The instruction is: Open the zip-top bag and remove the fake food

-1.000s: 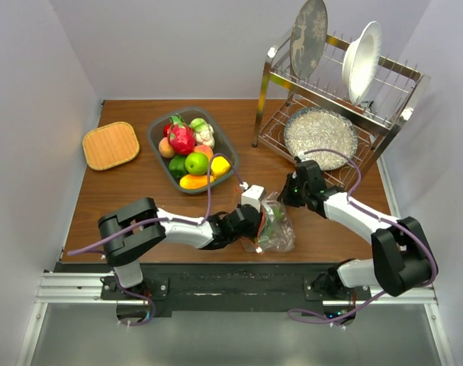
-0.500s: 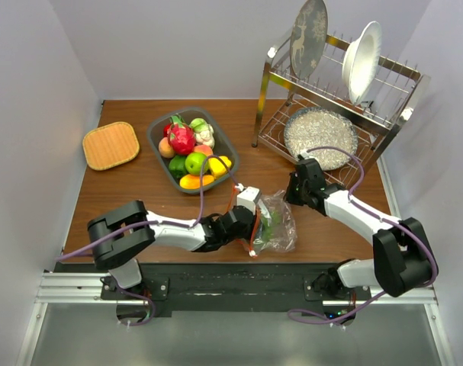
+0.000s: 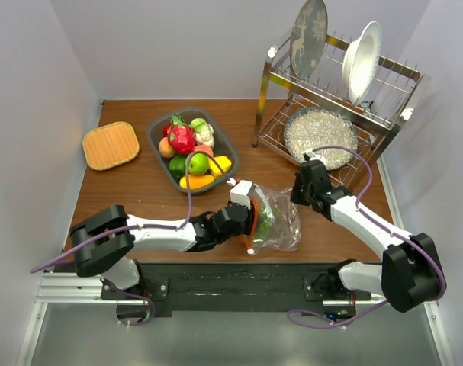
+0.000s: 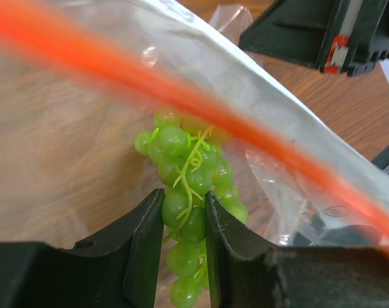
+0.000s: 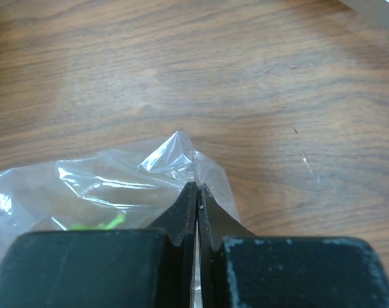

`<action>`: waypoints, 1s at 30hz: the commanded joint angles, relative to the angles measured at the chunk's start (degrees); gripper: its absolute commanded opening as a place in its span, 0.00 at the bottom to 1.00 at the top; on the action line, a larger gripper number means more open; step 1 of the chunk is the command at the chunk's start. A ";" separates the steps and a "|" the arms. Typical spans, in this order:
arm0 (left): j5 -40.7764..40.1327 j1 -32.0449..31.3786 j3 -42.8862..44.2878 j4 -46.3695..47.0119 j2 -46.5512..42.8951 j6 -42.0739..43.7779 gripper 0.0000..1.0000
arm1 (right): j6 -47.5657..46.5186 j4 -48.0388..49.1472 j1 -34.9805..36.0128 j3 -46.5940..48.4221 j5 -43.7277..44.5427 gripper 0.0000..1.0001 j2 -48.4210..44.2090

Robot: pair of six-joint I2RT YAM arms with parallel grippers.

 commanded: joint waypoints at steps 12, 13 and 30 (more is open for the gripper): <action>-5.94 1.35 -1.94 -1.21 -7.56 -0.75 0.34 | -1.83 -3.32 3.36 -0.51 11.74 0.00 -2.19; -6.03 1.35 -1.86 -1.56 -7.91 -0.66 0.34 | -1.57 -3.94 3.36 -0.16 12.80 0.00 -1.49; -11.82 2.76 -6.43 -8.85 -21.96 -2.24 0.34 | 3.18 -8.07 3.01 5.03 19.57 0.00 4.67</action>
